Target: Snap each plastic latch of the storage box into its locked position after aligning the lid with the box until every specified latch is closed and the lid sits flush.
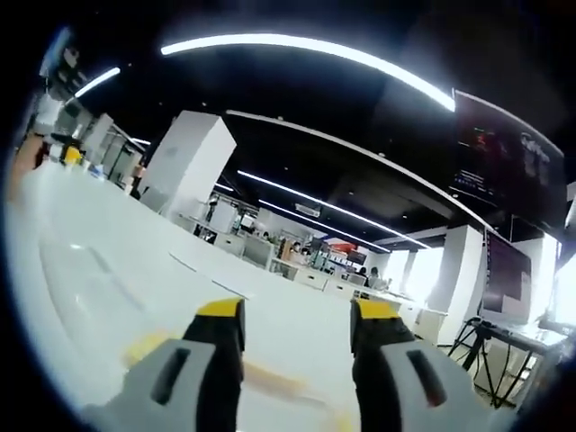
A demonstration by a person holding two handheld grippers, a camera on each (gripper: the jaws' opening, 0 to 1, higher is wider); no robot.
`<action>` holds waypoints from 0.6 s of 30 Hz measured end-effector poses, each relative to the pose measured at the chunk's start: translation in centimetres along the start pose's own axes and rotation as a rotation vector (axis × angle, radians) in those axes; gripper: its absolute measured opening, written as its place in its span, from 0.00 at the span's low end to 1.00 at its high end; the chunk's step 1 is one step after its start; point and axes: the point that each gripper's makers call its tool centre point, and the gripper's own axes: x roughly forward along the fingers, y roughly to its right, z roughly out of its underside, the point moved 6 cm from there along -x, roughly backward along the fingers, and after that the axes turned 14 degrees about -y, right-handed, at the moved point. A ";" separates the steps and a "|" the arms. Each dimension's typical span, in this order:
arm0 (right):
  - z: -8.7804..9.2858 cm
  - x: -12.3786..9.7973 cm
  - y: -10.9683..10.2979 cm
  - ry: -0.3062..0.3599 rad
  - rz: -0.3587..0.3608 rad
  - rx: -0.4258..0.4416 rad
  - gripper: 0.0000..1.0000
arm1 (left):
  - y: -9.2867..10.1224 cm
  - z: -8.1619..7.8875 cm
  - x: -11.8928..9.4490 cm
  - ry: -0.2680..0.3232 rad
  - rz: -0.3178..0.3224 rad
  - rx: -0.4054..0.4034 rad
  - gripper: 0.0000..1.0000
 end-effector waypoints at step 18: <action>0.1 0.3 -0.2 -0.001 -0.015 0.001 0.45 | 10.1 -6.4 3.1 -0.007 0.349 0.175 0.65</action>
